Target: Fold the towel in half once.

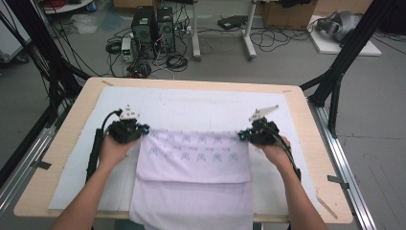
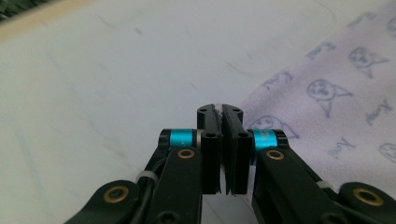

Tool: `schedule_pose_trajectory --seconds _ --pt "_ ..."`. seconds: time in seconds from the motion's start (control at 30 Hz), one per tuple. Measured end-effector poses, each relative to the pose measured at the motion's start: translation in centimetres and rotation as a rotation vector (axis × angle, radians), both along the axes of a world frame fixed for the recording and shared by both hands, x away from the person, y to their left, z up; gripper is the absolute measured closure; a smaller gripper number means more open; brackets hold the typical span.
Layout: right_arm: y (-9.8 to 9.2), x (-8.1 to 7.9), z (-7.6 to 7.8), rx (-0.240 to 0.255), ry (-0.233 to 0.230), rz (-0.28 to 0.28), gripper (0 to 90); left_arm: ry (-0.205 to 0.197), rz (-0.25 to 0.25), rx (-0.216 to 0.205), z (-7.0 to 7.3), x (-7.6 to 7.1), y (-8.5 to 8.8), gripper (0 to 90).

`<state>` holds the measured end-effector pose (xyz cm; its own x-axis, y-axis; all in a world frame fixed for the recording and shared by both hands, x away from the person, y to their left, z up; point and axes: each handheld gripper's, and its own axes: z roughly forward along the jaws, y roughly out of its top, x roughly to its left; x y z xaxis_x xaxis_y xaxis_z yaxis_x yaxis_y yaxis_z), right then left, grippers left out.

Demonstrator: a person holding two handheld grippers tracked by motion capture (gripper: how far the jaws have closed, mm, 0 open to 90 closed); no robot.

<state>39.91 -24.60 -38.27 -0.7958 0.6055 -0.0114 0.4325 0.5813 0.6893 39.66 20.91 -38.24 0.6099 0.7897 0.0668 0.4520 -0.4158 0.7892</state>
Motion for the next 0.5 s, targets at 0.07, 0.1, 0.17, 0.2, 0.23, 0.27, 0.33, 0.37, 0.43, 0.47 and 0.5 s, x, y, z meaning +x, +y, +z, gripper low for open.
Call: schedule_pose_trajectory --seconds 0.07,0.1,0.17,0.2,0.23,0.27,0.33,0.37,0.43,0.47,0.5 --pt "0.3 1.5 1.8 0.005 -0.03 -0.021 85.5 -0.025 0.025 0.023 2.1 1.6 0.1 86.1" --pt "0.4 2.5 3.1 0.013 -0.049 -0.034 85.5 -0.039 0.032 0.03 3.2 2.3 0.2 86.1" --pt "0.5 3.9 5.0 0.012 -0.079 -0.059 85.5 -0.075 0.045 0.03 5.7 3.3 0.3 86.1" --pt "0.5 4.4 5.9 0.022 -0.09 -0.063 85.5 -0.095 0.055 0.025 6.7 3.7 0.3 86.1" --pt "0.6 4.9 6.7 0.021 -0.107 -0.067 85.4 -0.109 0.061 0.029 7.5 4.2 0.3 86.0" --pt "0.7 5.3 7.3 0.015 -0.116 -0.067 85.2 -0.12 0.066 0.027 7.9 4.5 0.2 85.8" --pt "0.7 6.3 7.3 0.019 -0.123 -0.07 81.4 -0.117 0.093 0.028 7.8 5.2 0.1 76.6" --pt "0.7 6.7 6.9 0.024 -0.112 -0.089 75.2 -0.092 0.098 0.033 7.3 5.4 0.2 67.0" --pt "0.5 7.2 5.7 0.043 -0.068 -0.107 64.7 -0.053 0.107 0.032 6.0 5.5 0.4 54.8" --pt "0.5 7.1 5.1 0.053 -0.063 -0.109 63.5 -0.038 0.102 0.026 5.2 5.4 0.6 53.0" --pt "0.4 6.8 4.5 0.064 -0.057 -0.101 62.2 -0.032 0.098 0.017 4.5 5.1 0.8 52.8"
